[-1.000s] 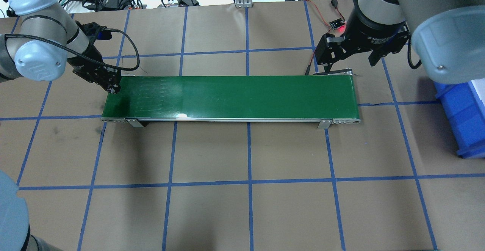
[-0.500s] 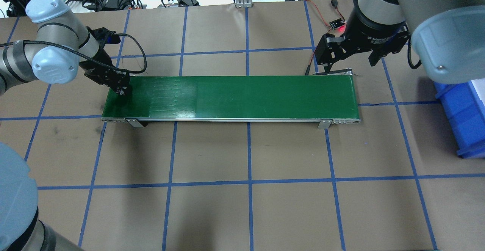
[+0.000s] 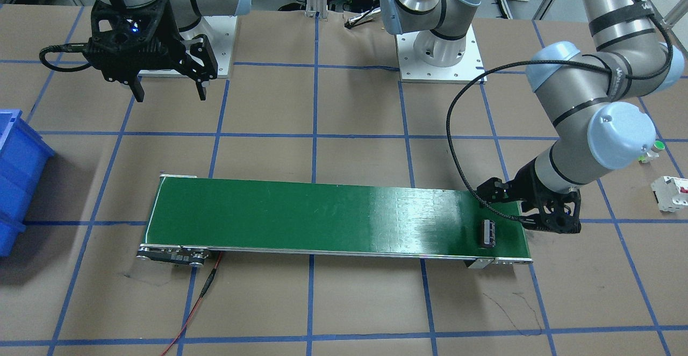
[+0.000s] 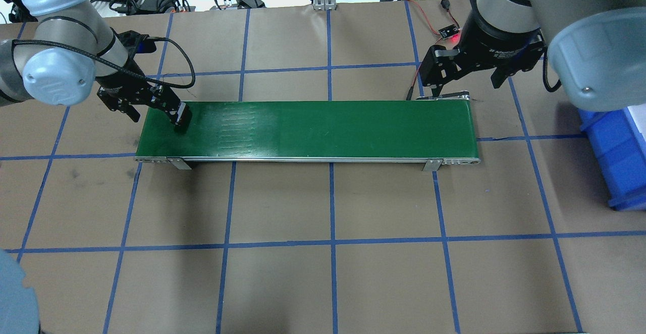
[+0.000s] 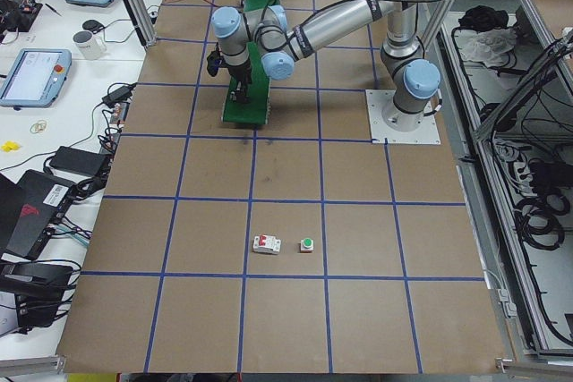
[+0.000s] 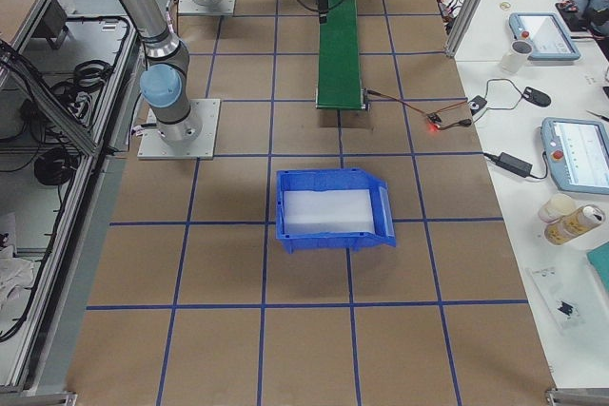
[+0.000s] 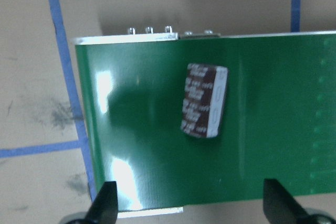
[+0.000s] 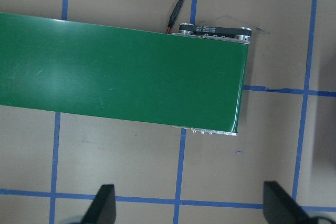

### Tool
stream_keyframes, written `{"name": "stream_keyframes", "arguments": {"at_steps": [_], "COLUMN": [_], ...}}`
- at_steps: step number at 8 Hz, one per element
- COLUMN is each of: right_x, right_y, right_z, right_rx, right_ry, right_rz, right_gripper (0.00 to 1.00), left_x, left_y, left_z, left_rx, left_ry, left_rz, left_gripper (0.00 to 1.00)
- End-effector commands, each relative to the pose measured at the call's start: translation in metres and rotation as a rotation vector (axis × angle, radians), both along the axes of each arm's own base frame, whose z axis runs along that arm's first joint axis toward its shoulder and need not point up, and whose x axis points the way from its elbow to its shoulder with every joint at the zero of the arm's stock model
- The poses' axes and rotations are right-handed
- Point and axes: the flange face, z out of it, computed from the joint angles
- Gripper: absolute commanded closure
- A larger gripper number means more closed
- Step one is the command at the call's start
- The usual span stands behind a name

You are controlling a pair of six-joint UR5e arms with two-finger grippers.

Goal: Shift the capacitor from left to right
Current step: 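Set the capacitor on the green belt and open the left gripper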

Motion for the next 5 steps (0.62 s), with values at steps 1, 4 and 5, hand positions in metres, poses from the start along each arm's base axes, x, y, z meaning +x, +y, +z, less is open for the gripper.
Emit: {"name": "stream_keyframes", "arguments": {"at_steps": [1, 4, 5], "right_x": [0.000, 0.000, 0.001], "right_y": [0.000, 0.000, 0.000], "right_z": [0.000, 0.000, 0.000], "right_rx": [0.000, 0.000, -0.003], "right_ry": [0.000, 0.000, -0.005], "right_rz": [-0.001, -0.001, 0.000], "right_gripper": [0.00, 0.00, 0.00], "left_x": [-0.011, -0.047, -0.066], "left_y": [0.031, 0.073, 0.080], "left_z": [0.068, 0.126, 0.134], "left_rx": [-0.041, -0.073, -0.074], "left_ry": [-0.095, -0.097, -0.101], "left_rz": [-0.018, -0.055, -0.090], "left_gripper": [0.00, 0.00, 0.00]}}
